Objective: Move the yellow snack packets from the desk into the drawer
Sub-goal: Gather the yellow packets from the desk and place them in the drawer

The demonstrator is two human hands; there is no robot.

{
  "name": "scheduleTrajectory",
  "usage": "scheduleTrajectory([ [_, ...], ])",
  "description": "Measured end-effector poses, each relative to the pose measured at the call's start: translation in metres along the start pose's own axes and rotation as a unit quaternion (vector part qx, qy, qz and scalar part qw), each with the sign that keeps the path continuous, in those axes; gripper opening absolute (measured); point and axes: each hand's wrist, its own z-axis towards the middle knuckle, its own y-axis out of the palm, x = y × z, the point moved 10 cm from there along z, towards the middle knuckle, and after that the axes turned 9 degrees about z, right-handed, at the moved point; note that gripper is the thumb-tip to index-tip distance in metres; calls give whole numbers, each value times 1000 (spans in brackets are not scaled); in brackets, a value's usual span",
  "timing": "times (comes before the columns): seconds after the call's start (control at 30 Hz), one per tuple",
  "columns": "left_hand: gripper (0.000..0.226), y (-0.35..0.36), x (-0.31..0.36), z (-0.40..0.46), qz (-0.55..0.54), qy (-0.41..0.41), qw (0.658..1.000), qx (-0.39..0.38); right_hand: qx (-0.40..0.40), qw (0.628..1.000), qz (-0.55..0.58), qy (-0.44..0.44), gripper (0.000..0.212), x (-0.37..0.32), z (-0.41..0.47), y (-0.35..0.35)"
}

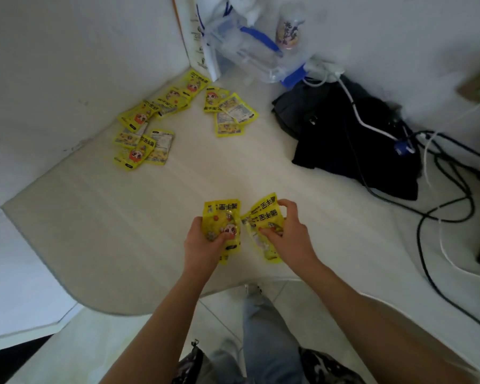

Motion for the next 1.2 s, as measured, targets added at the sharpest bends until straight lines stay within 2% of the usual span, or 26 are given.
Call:
scheduleTrajectory([
  [0.3,55,26,-12,-88,-6,95,992,-85,109,991,26,71,52,60,-130,-27],
  [0.47,63,63,-5,-144,-11,141,979,-149,162,979,42,116,50,102,-195,-56],
  [0.63,69,109,-2,-193,34,182,964,-189,198,967,57,149,42,147,-252,-90],
  [0.87,70,192,7,-281,70,211,946,-237,236,953,65,179,49,215,-330,-159],
  [1.2,69,324,4,-419,75,177,946,-261,246,938,67,236,53,331,-433,-280],
])
